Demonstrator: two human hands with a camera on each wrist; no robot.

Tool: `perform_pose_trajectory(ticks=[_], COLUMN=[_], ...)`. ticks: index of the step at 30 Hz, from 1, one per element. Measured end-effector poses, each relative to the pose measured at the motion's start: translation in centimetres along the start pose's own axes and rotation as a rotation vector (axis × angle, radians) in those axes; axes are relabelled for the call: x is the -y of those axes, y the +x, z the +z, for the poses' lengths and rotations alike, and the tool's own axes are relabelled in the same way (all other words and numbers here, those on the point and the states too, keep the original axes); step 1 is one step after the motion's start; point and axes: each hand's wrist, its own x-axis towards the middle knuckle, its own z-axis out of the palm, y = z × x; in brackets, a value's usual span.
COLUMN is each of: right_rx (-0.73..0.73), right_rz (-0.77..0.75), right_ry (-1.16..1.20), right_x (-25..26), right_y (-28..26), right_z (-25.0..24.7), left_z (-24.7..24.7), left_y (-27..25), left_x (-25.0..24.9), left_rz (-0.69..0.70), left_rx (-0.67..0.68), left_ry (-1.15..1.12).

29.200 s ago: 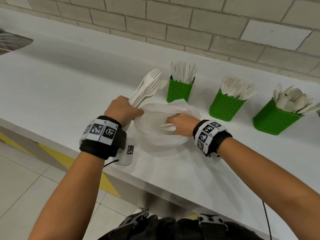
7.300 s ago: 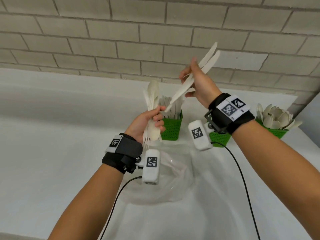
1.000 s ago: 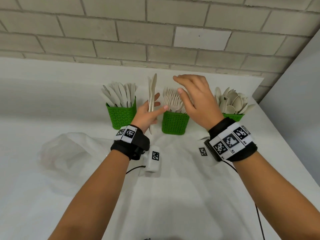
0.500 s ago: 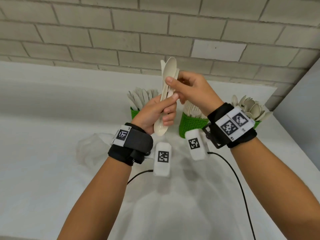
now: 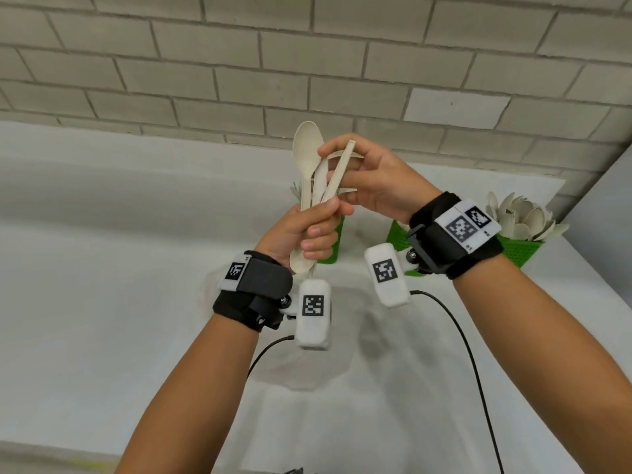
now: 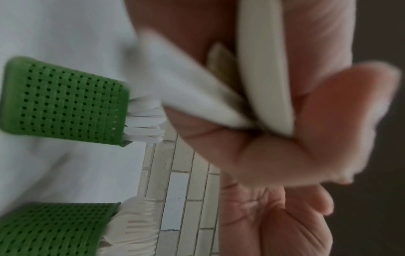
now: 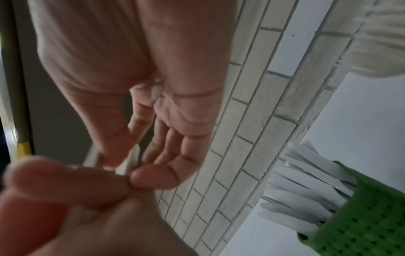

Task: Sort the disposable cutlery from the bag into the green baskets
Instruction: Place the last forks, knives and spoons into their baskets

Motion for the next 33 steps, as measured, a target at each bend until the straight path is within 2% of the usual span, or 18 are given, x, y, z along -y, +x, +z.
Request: perform_pose_trajectory(ticks=[3,8,13,16,18,20,23,26,29,31,33], right_rx=[-0.053,-0.386,-0.510,-0.766,-0.923,-0.905,-0.732,-0.632,-0.565,-0.560,-0.495], right_rz=[-0.028,-0.063,-0.078,-0.203,-0.231,-0.158,0.021,0.133,0.205,0.091,-0.222], right_ry=[-0.031,0.082,0.017,0.024,-0.119,-0.415,-0.782,-0.936,-1.026,-1.083,-1.151], right_x=[-0.2,0.5,-0.5,-1.1,-1.9,-3.6,-7.0,-8.8,-9.2,-8.9,-8.1], right_y=[1.0,2.7,3.8,4.3,4.5,4.9,5.5,5.6,5.3,4.6,3.2], right_z=[1.0,0.0,-0.1,-0.9,-1.6,-1.7,-1.4,-1.9,-2.8,-2.7,-1.9], left_z=[-0.6,-2.6,-3.8,-5.5,-7.2,-8.0,-7.3,-6.3,-5.5,-4.9,-4.3], left_y=[-0.8,-1.9,-1.8,-2.0,-2.3,-2.4,-1.7,-1.1,-0.5,-0.1,0.4], left_x=[-0.6,-1.5,-1.4,-2.2,-2.7,-3.0,-3.0,-2.6,-2.0,-1.6,-1.4], left_rz=[-0.032,-0.035,0.017,0.036,0.078,0.120,0.078,0.025,-0.018,-0.033,-0.036], left_rx=[-0.054,-0.191,-0.253,-0.369,-0.493,-0.554,-0.502,-0.376,-0.350,-0.376,-0.400], left_ry=[0.090,0.178,0.259,0.326,0.290,0.211,0.065,-0.048,-0.109,-0.162,-0.245])
